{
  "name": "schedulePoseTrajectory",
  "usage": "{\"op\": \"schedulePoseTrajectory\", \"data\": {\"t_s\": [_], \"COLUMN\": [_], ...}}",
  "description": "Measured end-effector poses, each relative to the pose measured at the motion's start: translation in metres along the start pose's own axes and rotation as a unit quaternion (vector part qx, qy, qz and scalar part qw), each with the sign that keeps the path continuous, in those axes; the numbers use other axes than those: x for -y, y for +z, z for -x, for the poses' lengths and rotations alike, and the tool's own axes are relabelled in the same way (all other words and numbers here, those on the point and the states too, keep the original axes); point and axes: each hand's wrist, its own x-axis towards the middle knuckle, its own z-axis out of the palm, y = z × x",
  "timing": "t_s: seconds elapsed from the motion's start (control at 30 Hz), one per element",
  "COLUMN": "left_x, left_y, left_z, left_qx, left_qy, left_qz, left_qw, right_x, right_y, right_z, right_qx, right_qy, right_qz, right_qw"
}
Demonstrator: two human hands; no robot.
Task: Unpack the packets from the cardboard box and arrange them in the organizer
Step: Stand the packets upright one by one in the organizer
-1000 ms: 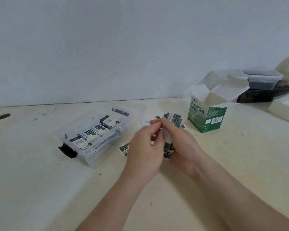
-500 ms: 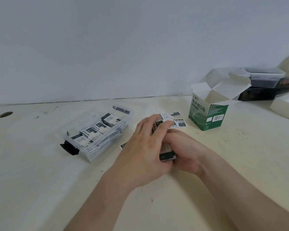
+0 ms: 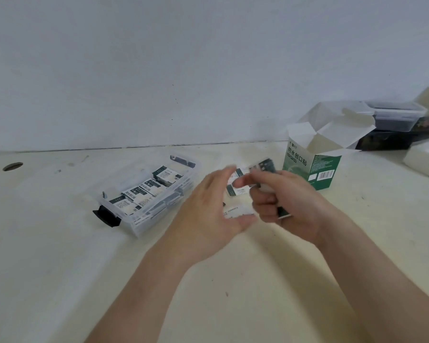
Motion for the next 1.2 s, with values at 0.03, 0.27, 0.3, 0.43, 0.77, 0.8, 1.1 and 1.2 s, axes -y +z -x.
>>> {"op": "schedulePoseTrajectory", "data": {"t_s": [0.03,0.27,0.3,0.43,0.77,0.8,1.1,1.2], "left_x": [0.004,0.011,0.01,0.008,-0.014,-0.015,-0.008,-0.006], "left_y": [-0.001,-0.002,-0.002,-0.005,-0.017,-0.016,-0.011,-0.018], "left_z": [0.0,-0.001,-0.001,0.0,-0.001,0.0,-0.004,-0.006], "left_qx": [0.011,0.065,0.064,0.067,-0.102,-0.102,-0.067,-0.091], "left_qy": [-0.015,-0.122,-0.131,-0.141,-0.015,-0.011,-0.093,-0.145], "left_qz": [-0.055,-0.147,-0.134,-0.103,0.275,0.286,0.451,0.558], "left_qw": [0.998,0.98,0.98,0.982,0.956,0.953,0.885,0.812], "right_x": [0.003,0.001,0.0,-0.004,-0.011,-0.011,-0.01,-0.009], "right_y": [-0.006,-0.018,-0.017,-0.009,0.002,0.003,0.002,0.001], "right_z": [0.001,0.001,0.002,-0.001,-0.004,-0.003,0.007,0.005], "right_qx": [-0.013,-0.028,-0.033,-0.083,0.061,0.092,0.221,0.152], "right_qy": [-0.008,0.023,0.032,0.055,0.182,0.175,0.031,0.017], "right_qz": [-0.009,-0.007,-0.014,0.013,-0.114,-0.123,-0.127,-0.103], "right_qw": [1.0,0.999,0.999,0.995,0.975,0.972,0.966,0.983]}}
